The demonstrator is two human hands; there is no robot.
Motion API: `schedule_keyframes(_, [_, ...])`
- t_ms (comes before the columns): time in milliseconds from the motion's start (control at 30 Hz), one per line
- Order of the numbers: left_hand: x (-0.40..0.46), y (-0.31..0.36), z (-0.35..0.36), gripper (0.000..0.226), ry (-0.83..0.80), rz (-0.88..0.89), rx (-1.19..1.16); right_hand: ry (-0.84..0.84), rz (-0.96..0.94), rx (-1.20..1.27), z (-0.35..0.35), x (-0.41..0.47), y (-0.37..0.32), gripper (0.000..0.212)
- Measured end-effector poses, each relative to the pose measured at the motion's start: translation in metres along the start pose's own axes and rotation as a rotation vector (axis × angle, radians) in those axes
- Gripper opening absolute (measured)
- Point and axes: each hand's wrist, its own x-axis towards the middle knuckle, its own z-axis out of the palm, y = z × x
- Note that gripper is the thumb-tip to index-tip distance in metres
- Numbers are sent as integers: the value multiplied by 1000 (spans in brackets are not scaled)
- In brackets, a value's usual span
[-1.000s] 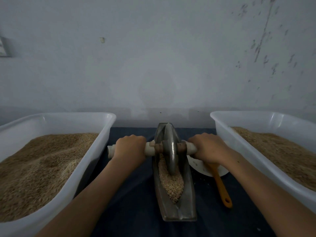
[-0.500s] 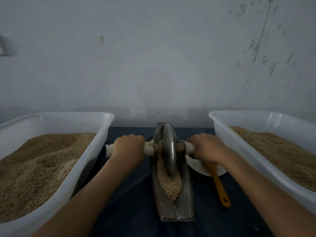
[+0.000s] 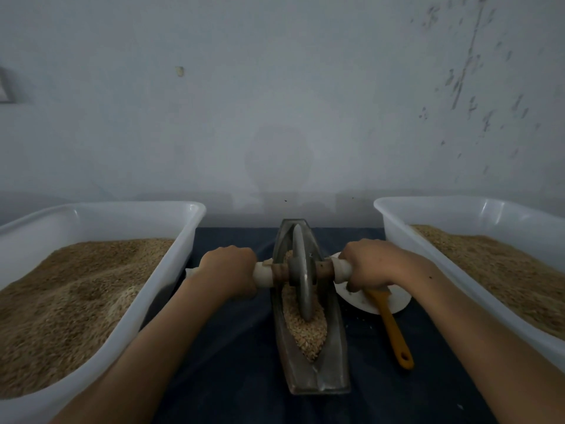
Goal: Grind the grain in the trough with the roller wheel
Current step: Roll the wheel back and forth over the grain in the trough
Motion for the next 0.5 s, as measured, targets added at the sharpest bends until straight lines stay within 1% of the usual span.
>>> schedule_keyframes(100, [0,2,2,30,45,-18,14,55,-2,6,5,3,2,20])
schedule_keyframes(233, [1,7,7,19,225,-46,58,224,11,31,16,7,2,1])
schedule_keyframes(333, [0,10,8,16,312,-56,70,321,19,57,22,9,3,6])
schedule_keyframes(400, [0,9,8,17,313,-46,72,305,13,56,22,8,3,5])
schedule_keyframes(467, [0,7,8,18,274,-32,79,248,1,34,18,6,3,5])
schedule_keyframes(500, [0,6,7,19,246,-26,82,214,-8,25,15,5,3,8])
